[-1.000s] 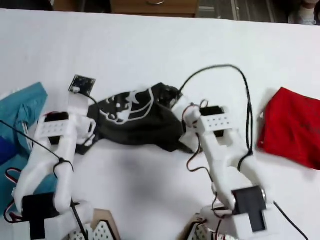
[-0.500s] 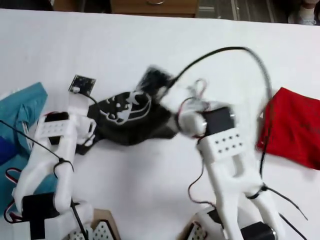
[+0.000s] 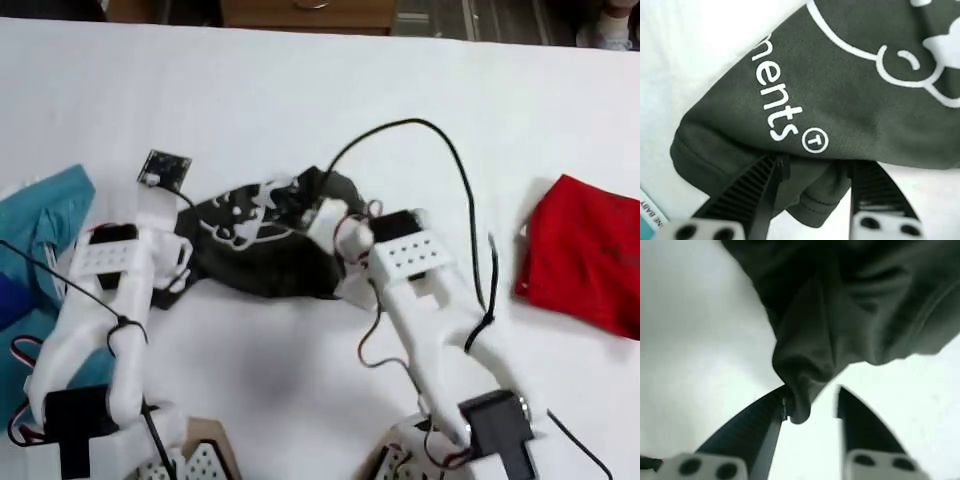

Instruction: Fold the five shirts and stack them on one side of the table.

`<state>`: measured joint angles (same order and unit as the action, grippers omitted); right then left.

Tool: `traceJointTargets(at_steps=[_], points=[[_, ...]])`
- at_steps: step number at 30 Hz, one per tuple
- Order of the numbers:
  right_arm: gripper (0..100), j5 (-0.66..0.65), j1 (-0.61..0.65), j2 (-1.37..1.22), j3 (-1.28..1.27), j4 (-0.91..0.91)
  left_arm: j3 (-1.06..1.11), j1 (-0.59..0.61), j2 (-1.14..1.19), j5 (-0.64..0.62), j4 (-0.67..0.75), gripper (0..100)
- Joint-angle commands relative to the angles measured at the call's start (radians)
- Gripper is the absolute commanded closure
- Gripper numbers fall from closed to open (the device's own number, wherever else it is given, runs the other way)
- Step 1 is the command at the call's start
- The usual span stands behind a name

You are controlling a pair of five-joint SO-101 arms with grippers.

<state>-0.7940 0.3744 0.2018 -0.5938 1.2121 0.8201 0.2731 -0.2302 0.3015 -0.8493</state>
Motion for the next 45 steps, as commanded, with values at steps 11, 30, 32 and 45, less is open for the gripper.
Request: traceJointTargets(at_steps=[11, 30, 32, 45], points=[[68.3, -0.008, -0.142, 0.001, -0.104, 0.036, -0.038, -0.006, -0.026, -0.005, 0.006, 79], [68.3, 0.052, -0.038, -0.013, -0.167, -0.170, -0.039, -0.008, -0.026, -0.005, 0.006, 79], [69.8, 0.052, -0.041, -0.019, -0.173, -0.176, -0.039, -0.008, -0.026, -0.005, 0.006, 79], [97.9, 0.046, -0.068, -0.168, -0.101, -0.225, -0.039, -0.008, -0.026, -0.005, 0.006, 79]])
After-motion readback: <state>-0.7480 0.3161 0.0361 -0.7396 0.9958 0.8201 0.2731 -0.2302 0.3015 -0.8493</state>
